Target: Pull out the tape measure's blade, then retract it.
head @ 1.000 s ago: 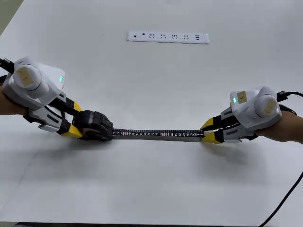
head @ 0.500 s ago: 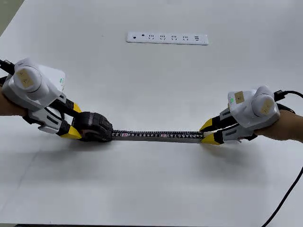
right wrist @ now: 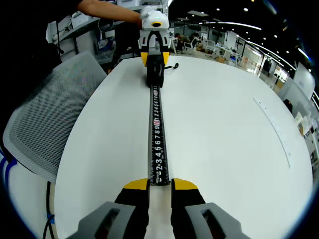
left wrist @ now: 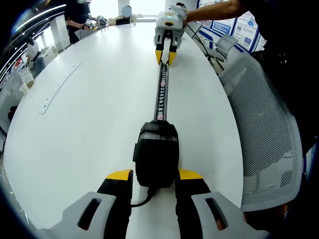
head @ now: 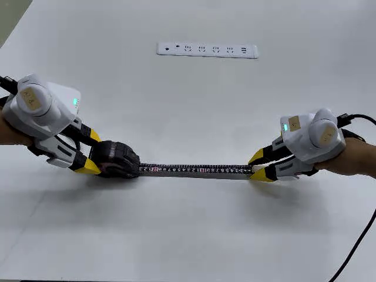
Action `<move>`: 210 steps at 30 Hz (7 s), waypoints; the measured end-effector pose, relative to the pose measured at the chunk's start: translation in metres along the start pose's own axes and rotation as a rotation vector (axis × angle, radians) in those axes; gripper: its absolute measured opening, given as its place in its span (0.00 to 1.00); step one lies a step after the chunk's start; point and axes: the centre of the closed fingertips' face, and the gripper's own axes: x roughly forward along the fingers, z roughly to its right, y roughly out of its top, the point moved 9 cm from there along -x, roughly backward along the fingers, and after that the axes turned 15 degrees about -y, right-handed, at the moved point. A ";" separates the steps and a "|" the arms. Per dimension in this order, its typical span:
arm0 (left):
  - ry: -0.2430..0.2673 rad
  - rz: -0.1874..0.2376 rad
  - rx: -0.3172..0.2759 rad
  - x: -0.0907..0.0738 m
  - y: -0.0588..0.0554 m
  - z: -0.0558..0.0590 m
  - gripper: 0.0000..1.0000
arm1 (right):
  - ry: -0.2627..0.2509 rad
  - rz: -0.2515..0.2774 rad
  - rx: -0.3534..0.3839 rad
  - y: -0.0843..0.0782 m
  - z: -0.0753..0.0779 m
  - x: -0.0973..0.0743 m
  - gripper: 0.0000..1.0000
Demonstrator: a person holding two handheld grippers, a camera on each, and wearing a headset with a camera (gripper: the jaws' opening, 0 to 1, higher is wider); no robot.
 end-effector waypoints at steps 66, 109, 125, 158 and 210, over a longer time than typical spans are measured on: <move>0.185 0.274 -0.220 0.001 -0.014 0.077 0.77 | -0.200 0.008 0.237 -0.005 -0.047 -0.049 0.62; 0.450 0.547 -0.438 0.020 -0.006 0.134 0.96 | -0.398 0.101 0.489 0.012 -0.103 -0.063 0.89; 0.501 0.592 -0.478 0.027 0.006 0.146 0.99 | -0.449 0.126 0.579 0.022 -0.116 -0.068 0.94; 0.604 0.630 -0.579 0.033 0.029 0.159 0.99 | -0.546 0.146 0.685 0.053 -0.135 -0.069 0.98; 0.738 0.635 -0.710 0.035 0.055 0.166 0.99 | -0.623 0.163 0.811 0.075 -0.140 -0.079 0.98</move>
